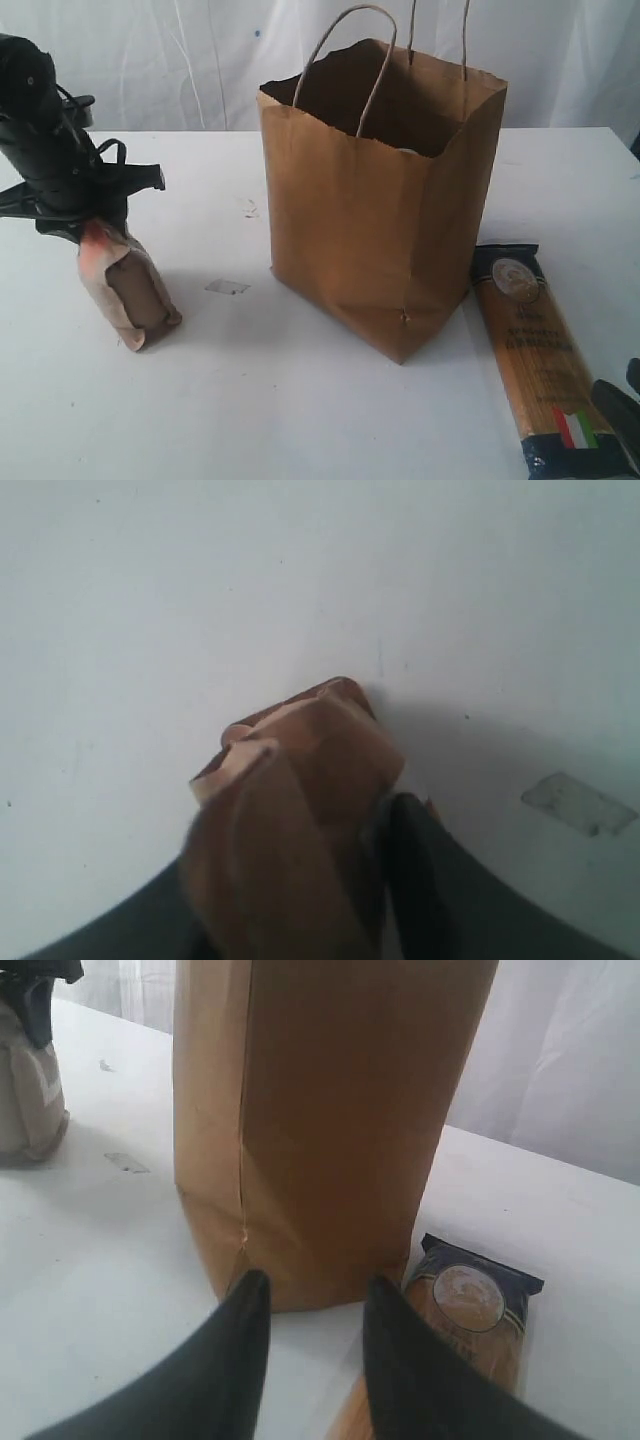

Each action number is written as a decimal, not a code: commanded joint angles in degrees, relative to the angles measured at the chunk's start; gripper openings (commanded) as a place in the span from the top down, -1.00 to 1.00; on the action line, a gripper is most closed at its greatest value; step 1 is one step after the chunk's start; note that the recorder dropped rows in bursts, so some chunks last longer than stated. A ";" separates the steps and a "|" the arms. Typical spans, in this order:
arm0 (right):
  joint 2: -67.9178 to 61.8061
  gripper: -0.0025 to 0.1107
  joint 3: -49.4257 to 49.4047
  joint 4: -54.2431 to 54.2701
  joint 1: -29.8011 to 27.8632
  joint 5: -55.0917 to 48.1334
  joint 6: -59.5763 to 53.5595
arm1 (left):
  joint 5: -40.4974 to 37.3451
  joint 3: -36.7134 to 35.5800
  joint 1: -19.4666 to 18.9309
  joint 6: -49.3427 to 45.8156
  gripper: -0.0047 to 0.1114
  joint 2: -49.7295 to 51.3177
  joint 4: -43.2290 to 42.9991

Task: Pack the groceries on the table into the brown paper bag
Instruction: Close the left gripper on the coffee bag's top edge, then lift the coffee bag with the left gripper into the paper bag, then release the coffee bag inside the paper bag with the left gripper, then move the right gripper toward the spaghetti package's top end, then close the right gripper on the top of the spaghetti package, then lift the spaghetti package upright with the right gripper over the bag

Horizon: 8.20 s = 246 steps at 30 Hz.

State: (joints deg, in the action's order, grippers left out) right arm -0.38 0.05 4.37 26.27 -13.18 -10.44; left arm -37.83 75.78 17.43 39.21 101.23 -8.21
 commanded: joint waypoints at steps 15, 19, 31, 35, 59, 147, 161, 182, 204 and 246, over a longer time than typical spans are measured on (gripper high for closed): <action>0.38 0.41 -0.05 0.07 -0.24 0.49 0.15 | -10.75 32.08 -0.15 -34.17 0.92 -21.72 15.94; 0.38 0.41 -0.05 0.07 -0.24 0.49 0.15 | -9.51 42.05 -0.15 -35.08 0.92 -17.85 17.22; 0.38 0.41 -0.05 0.07 -0.24 0.49 1.08 | -7.68 55.00 5.49 -46.93 0.92 -0.12 41.16; 0.38 0.41 -0.05 0.07 -0.24 0.49 1.51 | -8.33 57.18 9.27 -49.16 0.92 3.18 40.19; 0.38 0.41 -0.05 -0.06 -0.24 0.49 1.50 | -20.35 57.55 12.77 -49.28 0.06 -5.07 39.91; -2.50 0.95 11.62 10.95 -0.01 -2.36 19.39 | 21.65 -75.78 9.88 -27.59 0.92 -101.23 7.69; -53.42 -0.27 42.71 -18.69 -0.51 -35.61 21.12 | 21.65 -75.78 9.88 -27.59 0.92 -101.23 7.69; -108.57 -0.51 54.15 -13.24 -16.11 -5.46 16.63 | 21.65 -75.78 9.88 -27.59 0.92 -101.23 7.69; -85.75 0.96 46.46 -13.37 -16.78 -6.96 17.71 | 21.64 -75.78 9.88 -27.69 0.92 -101.23 7.69; -62.51 0.96 83.59 -9.79 -2.14 -9.11 0.21 | 21.64 -75.78 9.88 -27.69 0.92 -101.23 7.55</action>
State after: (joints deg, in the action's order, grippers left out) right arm -61.12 80.79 -5.05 22.84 -30.05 -8.51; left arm -16.17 0.17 27.42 11.54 0.28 -1.08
